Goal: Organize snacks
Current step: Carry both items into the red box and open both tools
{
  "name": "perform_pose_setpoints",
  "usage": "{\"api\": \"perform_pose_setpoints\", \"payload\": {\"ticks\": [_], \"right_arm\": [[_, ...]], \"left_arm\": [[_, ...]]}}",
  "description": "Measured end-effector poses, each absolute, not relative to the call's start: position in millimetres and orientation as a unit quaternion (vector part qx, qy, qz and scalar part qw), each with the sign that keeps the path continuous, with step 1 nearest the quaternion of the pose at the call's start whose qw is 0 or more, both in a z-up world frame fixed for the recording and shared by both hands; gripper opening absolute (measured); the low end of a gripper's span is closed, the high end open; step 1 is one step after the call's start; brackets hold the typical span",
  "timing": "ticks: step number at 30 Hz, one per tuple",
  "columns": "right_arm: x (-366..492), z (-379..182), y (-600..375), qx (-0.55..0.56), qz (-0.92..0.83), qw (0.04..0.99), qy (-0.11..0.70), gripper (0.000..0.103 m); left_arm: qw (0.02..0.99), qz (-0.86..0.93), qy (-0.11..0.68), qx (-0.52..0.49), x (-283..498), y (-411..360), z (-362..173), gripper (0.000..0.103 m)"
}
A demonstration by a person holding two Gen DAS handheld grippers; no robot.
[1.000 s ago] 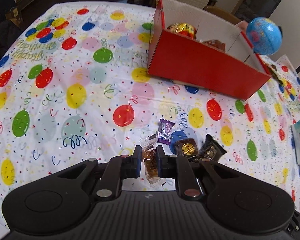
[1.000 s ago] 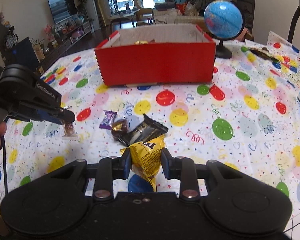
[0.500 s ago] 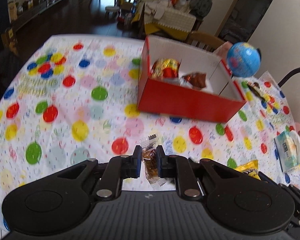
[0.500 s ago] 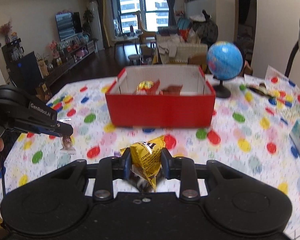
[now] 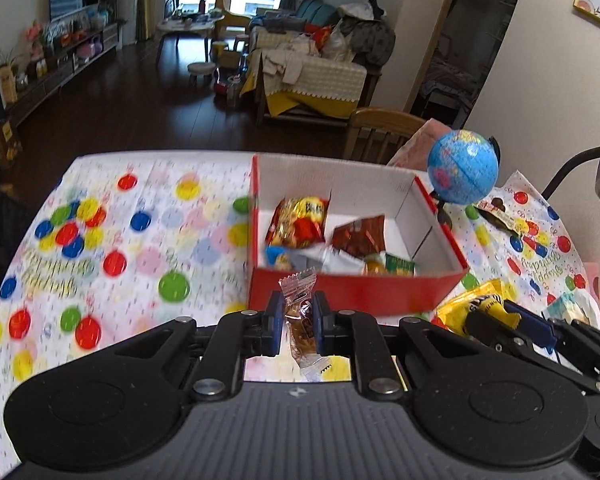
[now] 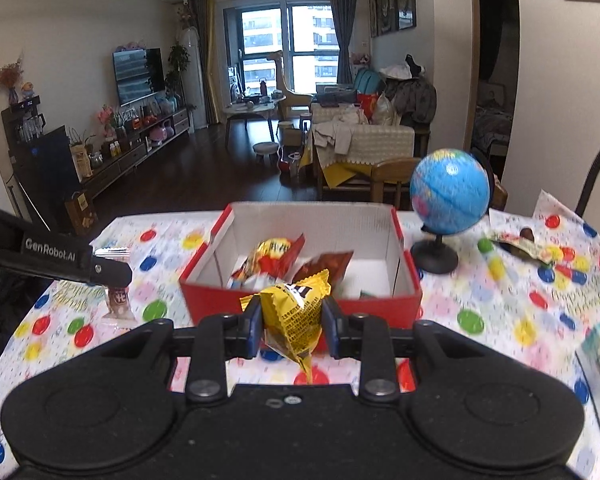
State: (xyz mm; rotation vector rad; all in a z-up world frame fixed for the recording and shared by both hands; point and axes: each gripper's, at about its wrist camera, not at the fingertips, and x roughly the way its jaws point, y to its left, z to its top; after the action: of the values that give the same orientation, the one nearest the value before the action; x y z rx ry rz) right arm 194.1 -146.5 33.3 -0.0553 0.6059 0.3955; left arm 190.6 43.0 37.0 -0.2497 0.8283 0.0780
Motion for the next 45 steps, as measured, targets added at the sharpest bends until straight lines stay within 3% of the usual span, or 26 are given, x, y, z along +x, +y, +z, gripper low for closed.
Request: {"api": "perform_pose_setpoints", "payload": {"ticks": [14,32,45], "right_arm": [[281,26,-144,-0.036,0.197,0.931,0.305,0.029],[357,-38,-146,-0.040,0.193,0.903,0.383,0.029],[376,-69,-146,-0.042,0.202,0.886,0.416,0.029]], "left_arm": [[0.906,0.051,0.408,-0.100,279,33,30,0.015],[0.884,0.085,0.454,-0.066,372,25,-37,0.015],[0.865,0.098,0.491,-0.043,393,15,-76,0.015]]}}
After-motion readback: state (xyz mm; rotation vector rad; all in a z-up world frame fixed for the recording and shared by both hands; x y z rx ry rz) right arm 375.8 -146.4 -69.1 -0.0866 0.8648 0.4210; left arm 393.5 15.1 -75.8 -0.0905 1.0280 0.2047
